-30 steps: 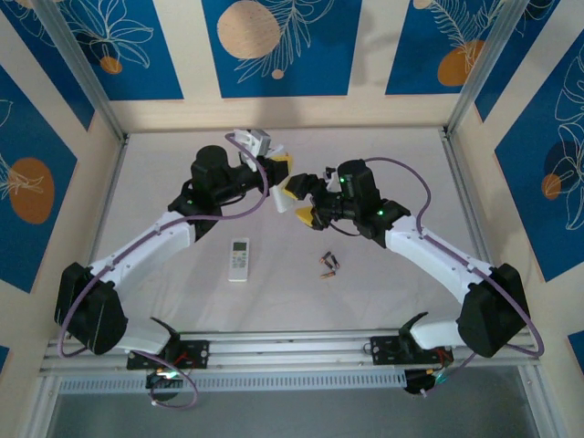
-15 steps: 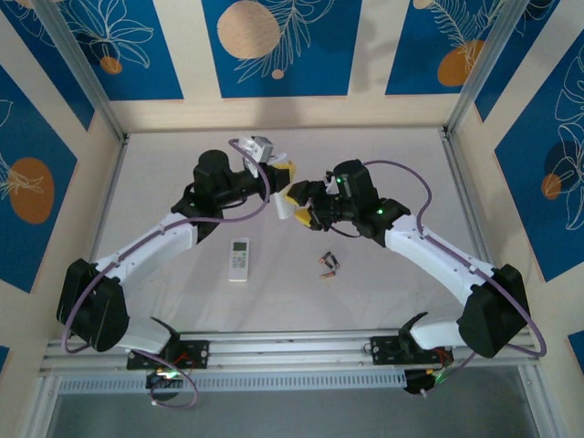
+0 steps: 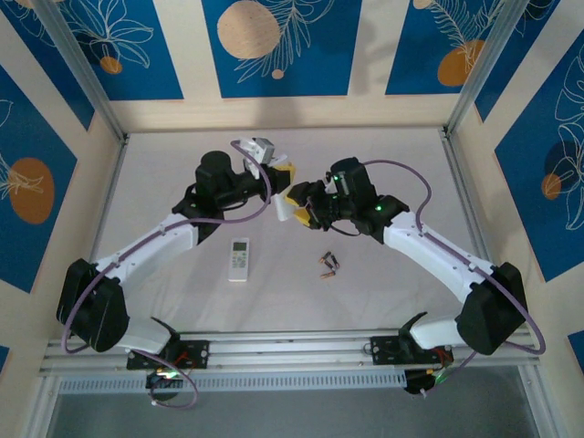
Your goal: Load the batteries into the remote control
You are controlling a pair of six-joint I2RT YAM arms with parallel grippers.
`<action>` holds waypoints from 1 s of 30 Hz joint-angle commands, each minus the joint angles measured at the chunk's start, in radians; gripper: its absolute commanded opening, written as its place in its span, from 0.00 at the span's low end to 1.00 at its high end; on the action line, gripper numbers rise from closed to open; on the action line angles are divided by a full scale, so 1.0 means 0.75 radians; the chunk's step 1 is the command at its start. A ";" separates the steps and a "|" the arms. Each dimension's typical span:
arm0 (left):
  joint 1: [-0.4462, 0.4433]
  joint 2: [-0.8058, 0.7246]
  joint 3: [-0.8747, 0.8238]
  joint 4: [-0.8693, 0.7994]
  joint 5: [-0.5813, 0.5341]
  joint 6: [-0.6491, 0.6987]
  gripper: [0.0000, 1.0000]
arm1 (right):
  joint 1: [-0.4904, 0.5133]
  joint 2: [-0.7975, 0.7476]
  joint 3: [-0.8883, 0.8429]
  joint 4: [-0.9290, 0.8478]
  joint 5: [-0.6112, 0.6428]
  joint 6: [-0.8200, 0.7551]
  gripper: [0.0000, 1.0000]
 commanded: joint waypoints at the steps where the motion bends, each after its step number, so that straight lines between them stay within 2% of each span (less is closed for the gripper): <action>1: 0.002 -0.032 0.057 0.030 -0.100 0.050 0.00 | -0.005 0.035 -0.032 -0.173 0.083 0.036 0.49; 5: 0.003 -0.025 0.077 -0.028 -0.146 0.081 0.00 | 0.012 0.022 -0.064 -0.139 0.022 0.056 0.49; 10: 0.015 -0.009 0.086 -0.061 -0.211 0.067 0.00 | 0.038 -0.034 -0.098 -0.158 0.029 0.055 0.49; 16: 0.094 0.075 0.106 -0.109 -0.134 -0.040 0.00 | 0.099 -0.084 -0.215 -0.198 0.133 0.011 0.50; 19: 0.130 0.118 0.101 -0.211 -0.116 -0.077 0.00 | 0.092 -0.071 -0.291 -0.183 0.050 0.034 0.50; 22: 0.174 0.106 0.035 -0.280 -0.142 -0.103 0.00 | 0.075 -0.115 -0.337 -0.168 -0.010 -0.034 0.53; 25: 0.231 0.052 -0.049 -0.232 -0.055 -0.177 0.00 | 0.072 -0.213 -0.333 -0.127 0.030 -0.251 0.62; 27: 0.242 0.022 -0.038 -0.247 0.043 -0.212 0.00 | 0.073 -0.275 -0.297 -0.067 0.044 -0.535 0.73; 30: 0.241 0.006 0.008 -0.266 0.195 -0.328 0.00 | 0.115 -0.324 -0.220 -0.053 0.186 -0.968 0.87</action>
